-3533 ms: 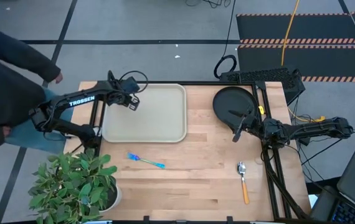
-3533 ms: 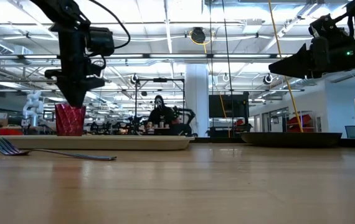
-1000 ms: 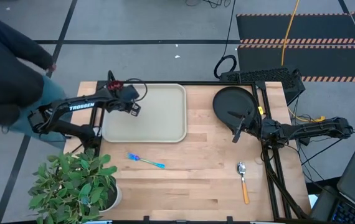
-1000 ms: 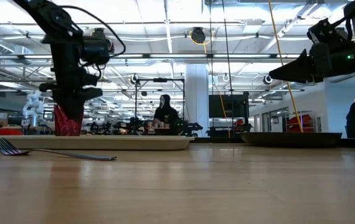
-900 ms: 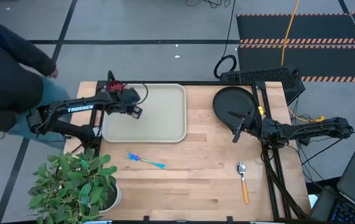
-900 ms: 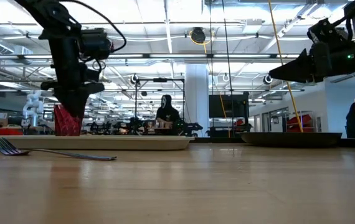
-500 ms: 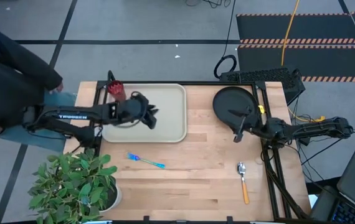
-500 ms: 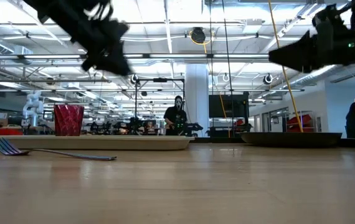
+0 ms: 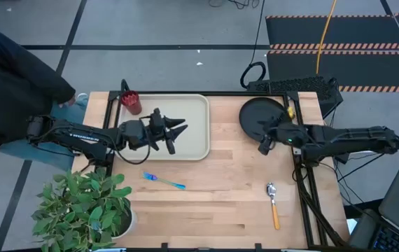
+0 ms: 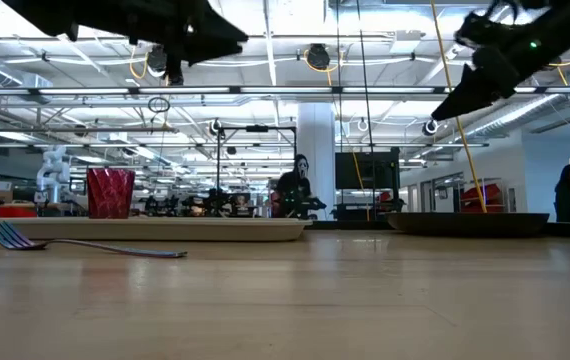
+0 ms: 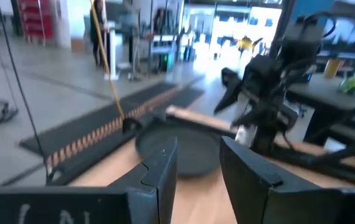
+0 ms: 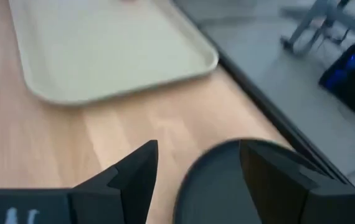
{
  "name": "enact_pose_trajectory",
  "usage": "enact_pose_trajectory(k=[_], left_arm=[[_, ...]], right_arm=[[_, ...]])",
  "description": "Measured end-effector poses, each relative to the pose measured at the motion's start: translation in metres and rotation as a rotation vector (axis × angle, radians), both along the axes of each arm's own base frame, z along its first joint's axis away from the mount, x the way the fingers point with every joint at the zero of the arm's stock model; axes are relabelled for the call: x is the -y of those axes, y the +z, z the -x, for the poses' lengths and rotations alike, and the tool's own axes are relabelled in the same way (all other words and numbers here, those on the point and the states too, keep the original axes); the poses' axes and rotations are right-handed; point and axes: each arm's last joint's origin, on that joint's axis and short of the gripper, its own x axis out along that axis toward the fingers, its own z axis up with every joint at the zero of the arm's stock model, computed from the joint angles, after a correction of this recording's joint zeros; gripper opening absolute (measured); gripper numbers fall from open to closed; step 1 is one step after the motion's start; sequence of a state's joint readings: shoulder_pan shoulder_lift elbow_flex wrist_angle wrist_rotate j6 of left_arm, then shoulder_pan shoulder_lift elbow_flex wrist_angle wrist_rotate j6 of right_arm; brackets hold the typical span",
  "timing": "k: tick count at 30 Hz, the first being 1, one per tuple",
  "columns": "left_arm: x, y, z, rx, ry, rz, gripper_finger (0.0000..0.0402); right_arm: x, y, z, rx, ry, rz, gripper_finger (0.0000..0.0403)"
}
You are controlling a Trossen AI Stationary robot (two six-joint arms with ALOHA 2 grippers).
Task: Pick and place plate/cup/fork/spoon on tray
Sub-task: Put the black plate on the bottom right of the red cup
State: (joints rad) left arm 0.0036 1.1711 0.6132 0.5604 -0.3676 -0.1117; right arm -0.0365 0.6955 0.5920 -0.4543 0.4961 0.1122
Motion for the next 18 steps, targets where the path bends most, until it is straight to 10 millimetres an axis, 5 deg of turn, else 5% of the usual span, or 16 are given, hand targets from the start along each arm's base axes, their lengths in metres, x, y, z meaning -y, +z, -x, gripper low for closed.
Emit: enact_pose_trajectory(k=[4, 13, 18], left_arm=[[0.000, 0.008, 0.000, 0.055, 0.002, -0.065, 0.0122], [0.001, 0.015, 0.000, 0.085, -0.037, -0.129, 0.0122], [0.001, 0.013, 0.000, 0.051, -0.038, -0.152, 0.0122]], right_arm=[[0.008, 0.009, -0.020, -0.156, 0.009, -0.098, 0.0215], [0.029, -0.042, -0.041, -0.616, -0.045, -0.314, 0.0215], [0.032, -0.053, -0.051, -0.652, -0.038, -0.314, 0.0215]])
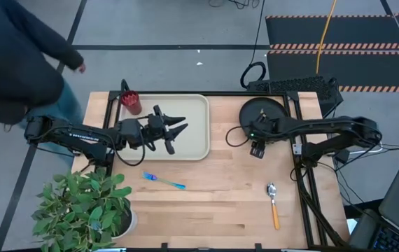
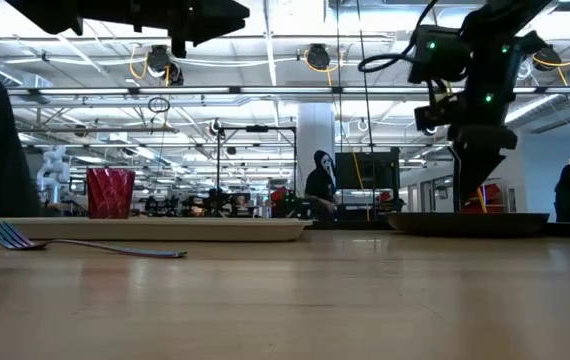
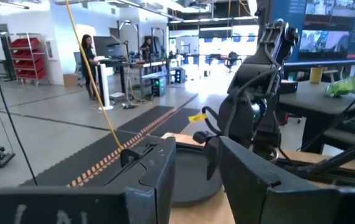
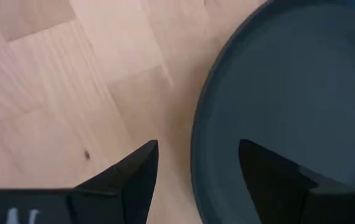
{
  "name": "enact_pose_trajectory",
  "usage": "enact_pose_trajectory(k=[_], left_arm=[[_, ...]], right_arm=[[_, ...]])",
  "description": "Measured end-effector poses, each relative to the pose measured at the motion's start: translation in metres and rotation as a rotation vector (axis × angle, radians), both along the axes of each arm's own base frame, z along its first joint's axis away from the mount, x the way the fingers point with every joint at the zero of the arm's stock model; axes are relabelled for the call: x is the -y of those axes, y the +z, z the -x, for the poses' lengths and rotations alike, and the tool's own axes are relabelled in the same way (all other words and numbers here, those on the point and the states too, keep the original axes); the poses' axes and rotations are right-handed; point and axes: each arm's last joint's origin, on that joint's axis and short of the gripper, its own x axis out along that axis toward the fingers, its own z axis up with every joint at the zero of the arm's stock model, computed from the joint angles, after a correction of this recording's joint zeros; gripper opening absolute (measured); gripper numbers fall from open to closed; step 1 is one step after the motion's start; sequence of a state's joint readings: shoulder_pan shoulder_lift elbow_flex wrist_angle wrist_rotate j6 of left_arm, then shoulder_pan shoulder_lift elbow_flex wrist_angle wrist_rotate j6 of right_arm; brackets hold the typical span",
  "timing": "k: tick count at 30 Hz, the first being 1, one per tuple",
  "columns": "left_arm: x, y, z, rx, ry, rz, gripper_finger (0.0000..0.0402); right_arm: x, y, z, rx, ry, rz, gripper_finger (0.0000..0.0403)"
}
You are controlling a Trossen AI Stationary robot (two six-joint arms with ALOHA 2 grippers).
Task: Pick and place plate/cup/fork/spoon on tray
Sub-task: Put the black plate on the bottom right of the red cup
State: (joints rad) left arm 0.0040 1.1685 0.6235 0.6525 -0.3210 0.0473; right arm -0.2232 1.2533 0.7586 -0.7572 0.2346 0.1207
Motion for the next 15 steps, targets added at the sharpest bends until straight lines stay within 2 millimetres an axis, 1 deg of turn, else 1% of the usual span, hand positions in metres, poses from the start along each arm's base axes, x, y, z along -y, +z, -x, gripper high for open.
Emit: enact_pose_trajectory(k=[5, 12, 14, 15], left_arm=[[0.000, -0.001, 0.000, -0.015, -0.002, -0.002, 0.0122], [0.000, -0.003, 0.000, -0.035, -0.003, -0.001, 0.0122], [0.000, -0.005, 0.000, -0.048, -0.003, -0.001, 0.0122], [0.000, -0.005, 0.000, -0.050, -0.003, -0.001, 0.0122]], right_arm=[[0.002, -0.009, -0.005, -0.045, -0.001, 0.017, 0.0215], [0.012, -0.033, -0.004, -0.093, -0.003, 0.042, 0.0212], [0.014, -0.036, -0.004, -0.115, 0.017, 0.060, 0.0197], [0.015, -0.037, -0.004, -0.123, 0.027, 0.073, 0.0181]])
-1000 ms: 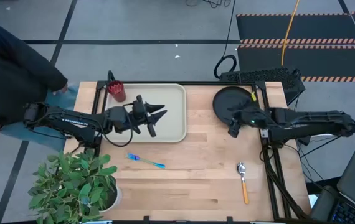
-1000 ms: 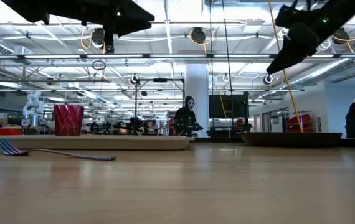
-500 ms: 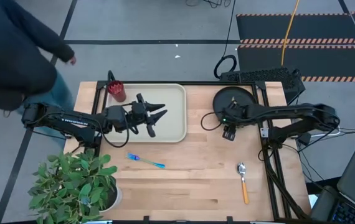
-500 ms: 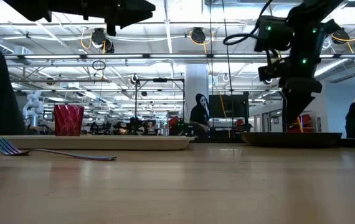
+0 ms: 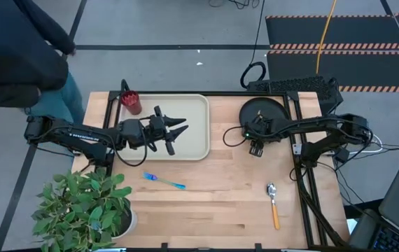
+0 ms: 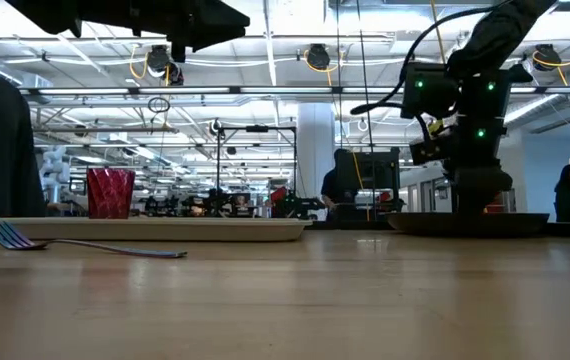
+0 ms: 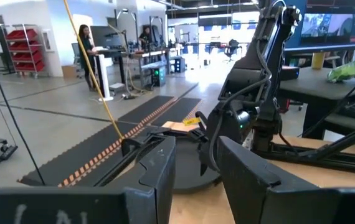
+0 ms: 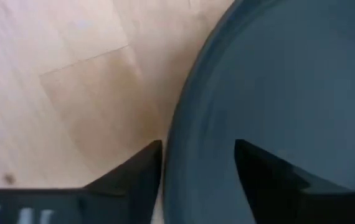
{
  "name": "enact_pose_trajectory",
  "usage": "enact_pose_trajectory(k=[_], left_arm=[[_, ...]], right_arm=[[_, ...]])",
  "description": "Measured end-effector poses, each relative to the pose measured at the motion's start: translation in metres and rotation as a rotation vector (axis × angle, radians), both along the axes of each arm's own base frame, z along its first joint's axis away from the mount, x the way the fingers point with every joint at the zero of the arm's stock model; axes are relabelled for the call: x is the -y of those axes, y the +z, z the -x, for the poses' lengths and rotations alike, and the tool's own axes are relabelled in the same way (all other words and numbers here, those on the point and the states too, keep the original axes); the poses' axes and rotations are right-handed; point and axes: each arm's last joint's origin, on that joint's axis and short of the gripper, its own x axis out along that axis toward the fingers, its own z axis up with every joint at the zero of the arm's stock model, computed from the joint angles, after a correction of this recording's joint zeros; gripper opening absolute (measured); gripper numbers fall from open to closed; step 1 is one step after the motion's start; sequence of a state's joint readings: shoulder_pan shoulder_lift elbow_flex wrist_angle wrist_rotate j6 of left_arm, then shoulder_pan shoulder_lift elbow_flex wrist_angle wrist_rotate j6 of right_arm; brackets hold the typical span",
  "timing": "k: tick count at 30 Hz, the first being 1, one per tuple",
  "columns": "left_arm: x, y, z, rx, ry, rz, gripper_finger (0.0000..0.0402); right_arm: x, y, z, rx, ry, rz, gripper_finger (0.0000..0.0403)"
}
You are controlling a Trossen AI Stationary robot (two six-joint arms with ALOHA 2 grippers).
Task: Pick and place plate/cup/fork/spoon on tray
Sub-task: Put the black plate on the bottom right of the red cup
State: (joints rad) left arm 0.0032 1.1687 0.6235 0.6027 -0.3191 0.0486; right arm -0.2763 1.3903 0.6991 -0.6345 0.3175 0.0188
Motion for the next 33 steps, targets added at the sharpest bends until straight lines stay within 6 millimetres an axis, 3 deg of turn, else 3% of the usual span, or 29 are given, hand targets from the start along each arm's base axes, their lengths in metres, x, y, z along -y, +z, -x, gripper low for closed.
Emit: enact_pose_trajectory(k=[5, 7, 15, 26, 33], left_arm=[[0.000, 0.000, 0.000, -0.001, 0.000, 0.000, 0.0122], [0.000, 0.000, 0.000, -0.001, 0.000, 0.000, 0.0122], [-0.001, 0.000, 0.000, -0.001, 0.003, 0.000, 0.0122], [-0.001, 0.001, 0.000, 0.006, 0.004, -0.006, 0.0122], [0.001, 0.007, 0.004, 0.030, -0.003, -0.017, 0.0122]], right_arm=[[0.002, 0.001, -0.004, 0.009, 0.070, 0.039, 0.0037], [0.002, 0.003, -0.005, 0.018, 0.091, 0.047, 0.0013], [-0.010, 0.020, -0.021, 0.162, 0.192, 0.095, 0.0002], [-0.055, 0.071, -0.079, 0.408, 0.645, 0.119, 0.0001], [-0.052, 0.059, -0.128, 0.293, 0.810, 0.053, 0.0000]])
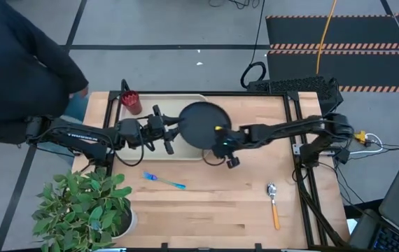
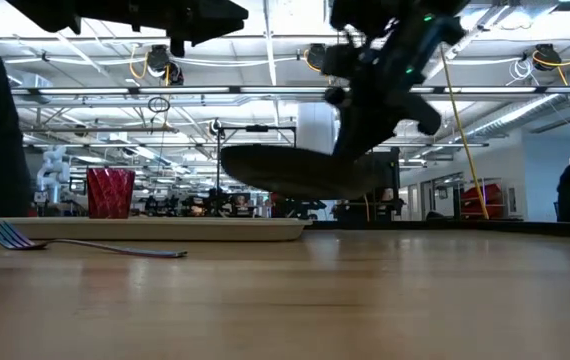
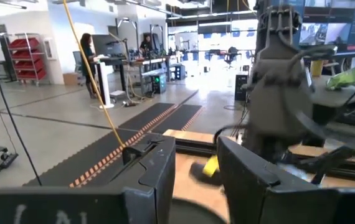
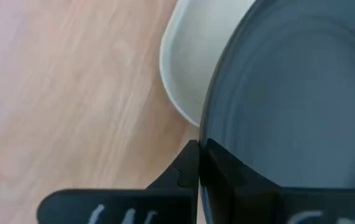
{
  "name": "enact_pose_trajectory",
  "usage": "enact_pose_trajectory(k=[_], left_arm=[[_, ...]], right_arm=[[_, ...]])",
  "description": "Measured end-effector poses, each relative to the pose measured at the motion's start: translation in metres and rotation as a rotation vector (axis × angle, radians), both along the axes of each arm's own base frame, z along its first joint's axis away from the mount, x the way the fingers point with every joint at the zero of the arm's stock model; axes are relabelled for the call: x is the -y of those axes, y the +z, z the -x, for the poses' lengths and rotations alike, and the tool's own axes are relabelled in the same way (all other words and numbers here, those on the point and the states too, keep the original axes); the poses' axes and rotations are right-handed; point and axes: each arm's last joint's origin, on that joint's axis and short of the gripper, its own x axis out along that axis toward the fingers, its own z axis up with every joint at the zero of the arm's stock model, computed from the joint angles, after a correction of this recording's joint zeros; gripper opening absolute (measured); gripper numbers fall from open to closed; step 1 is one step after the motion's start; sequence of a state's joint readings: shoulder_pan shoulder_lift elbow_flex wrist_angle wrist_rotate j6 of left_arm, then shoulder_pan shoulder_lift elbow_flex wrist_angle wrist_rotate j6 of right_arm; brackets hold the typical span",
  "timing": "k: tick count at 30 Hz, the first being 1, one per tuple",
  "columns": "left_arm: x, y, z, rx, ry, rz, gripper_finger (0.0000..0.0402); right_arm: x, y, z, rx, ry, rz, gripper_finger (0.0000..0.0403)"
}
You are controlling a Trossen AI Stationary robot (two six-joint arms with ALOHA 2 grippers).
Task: Pick and place plate/cup/fork/spoon on tray
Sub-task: Put the black plate on the bottom right of the red cup
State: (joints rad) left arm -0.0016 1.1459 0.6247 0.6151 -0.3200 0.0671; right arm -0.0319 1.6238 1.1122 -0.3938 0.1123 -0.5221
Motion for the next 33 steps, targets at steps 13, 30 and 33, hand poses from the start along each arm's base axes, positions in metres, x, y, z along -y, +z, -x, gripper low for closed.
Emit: enact_pose_trajectory(k=[13, 30, 33], left_arm=[[0.012, 0.014, 0.027, -0.031, -0.054, 0.027, 0.0122], [0.013, 0.012, 0.027, -0.048, -0.060, 0.043, 0.0122], [0.013, 0.014, 0.027, -0.035, -0.061, 0.043, 0.0122]], right_arm=[[0.005, -0.010, -0.079, 0.008, 0.204, 0.022, 0.0000], [0.015, -0.033, -0.115, 0.099, 0.321, 0.060, 0.0000], [0.024, -0.033, -0.114, 0.108, 0.308, 0.027, 0.0000]])
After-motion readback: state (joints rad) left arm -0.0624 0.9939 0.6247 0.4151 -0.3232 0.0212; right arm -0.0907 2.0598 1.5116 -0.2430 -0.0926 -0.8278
